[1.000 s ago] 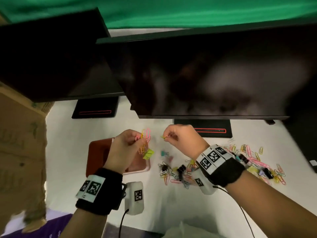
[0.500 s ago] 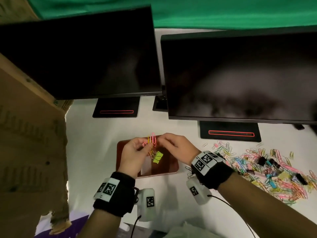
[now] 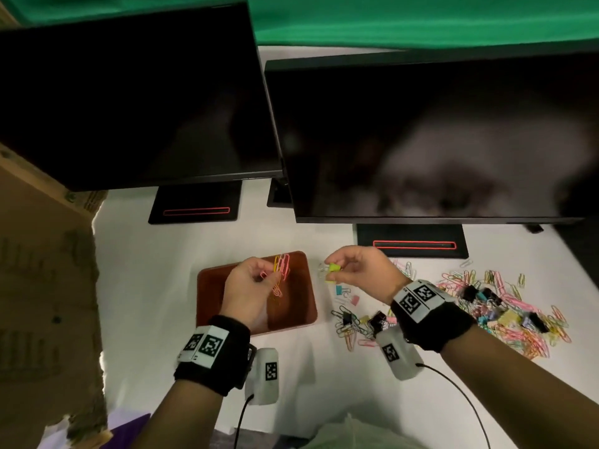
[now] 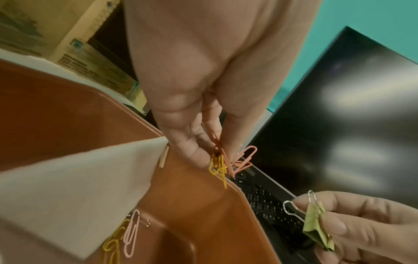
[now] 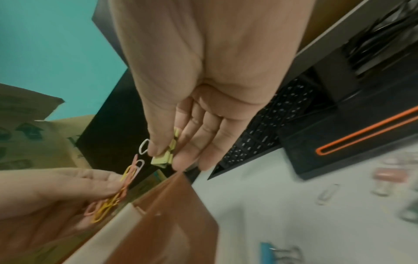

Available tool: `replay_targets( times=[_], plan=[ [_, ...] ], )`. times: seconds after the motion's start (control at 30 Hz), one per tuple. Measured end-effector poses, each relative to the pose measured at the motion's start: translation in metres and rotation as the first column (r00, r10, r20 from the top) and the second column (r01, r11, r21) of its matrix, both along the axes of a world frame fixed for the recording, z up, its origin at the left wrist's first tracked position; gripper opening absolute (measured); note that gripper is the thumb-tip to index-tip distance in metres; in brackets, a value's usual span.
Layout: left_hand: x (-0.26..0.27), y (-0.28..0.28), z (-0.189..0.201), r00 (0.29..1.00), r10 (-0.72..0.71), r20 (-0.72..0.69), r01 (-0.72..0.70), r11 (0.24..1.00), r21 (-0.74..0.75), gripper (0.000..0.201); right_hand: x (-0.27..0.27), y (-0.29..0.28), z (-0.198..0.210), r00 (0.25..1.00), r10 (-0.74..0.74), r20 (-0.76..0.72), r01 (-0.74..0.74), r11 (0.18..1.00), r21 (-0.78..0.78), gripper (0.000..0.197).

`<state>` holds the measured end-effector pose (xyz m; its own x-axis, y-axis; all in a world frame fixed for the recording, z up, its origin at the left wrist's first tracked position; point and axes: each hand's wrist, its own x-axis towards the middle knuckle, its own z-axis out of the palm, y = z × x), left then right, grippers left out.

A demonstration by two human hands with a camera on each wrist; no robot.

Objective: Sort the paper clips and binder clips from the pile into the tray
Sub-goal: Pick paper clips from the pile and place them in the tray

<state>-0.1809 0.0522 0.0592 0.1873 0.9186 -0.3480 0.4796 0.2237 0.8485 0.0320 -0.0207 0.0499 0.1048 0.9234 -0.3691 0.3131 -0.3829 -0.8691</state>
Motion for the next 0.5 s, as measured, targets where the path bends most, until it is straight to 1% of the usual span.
replay_targets(
  times=[0.07,0.13,0.2,0.23,0.3,0.37,0.43,0.5],
  plan=[
    [0.002,-0.003,-0.006,0.994,-0.067,-0.089,0.066,0.998,-0.012,0.014,0.010,-0.005,-0.006,0.996,-0.033,0.088,0.037,0.999,-0.036,0.019],
    [0.004,-0.007,-0.009,0.981,-0.130,-0.147,0.126,0.991,-0.033,0.013,0.012,-0.007,-0.014,0.988,-0.029,0.153,0.041,0.996,-0.077,0.021],
    [0.007,-0.011,-0.008,0.971,-0.152,-0.182,0.151,0.988,-0.023,0.012,0.007,-0.007,-0.023,0.989,-0.007,0.147,0.026,0.992,-0.126,0.027],
    [0.011,-0.013,-0.005,0.973,-0.148,-0.176,0.149,0.989,-0.007,0.012,0.005,-0.007,-0.028,0.990,0.014,0.140,0.007,0.990,-0.143,0.029],
    [0.023,-0.020,0.005,0.982,-0.147,-0.116,0.152,0.988,0.030,0.015,0.004,-0.011,-0.035,0.983,0.054,0.174,-0.028,0.988,-0.150,0.033],
    [0.039,-0.029,0.015,0.984,-0.172,-0.045,0.175,0.981,0.079,0.017,0.012,-0.020,-0.034,0.976,0.047,0.213,-0.019,0.991,-0.132,0.033],
    [0.059,-0.040,0.020,0.974,-0.228,0.002,0.226,0.968,0.108,0.019,0.028,-0.030,-0.033,0.955,0.012,0.296,0.015,0.996,-0.090,0.033],
    [0.079,-0.053,0.016,0.954,-0.299,-0.001,0.297,0.950,0.100,0.019,0.051,-0.041,-0.034,0.908,-0.045,0.418,0.077,0.995,-0.061,0.032]
  ],
)
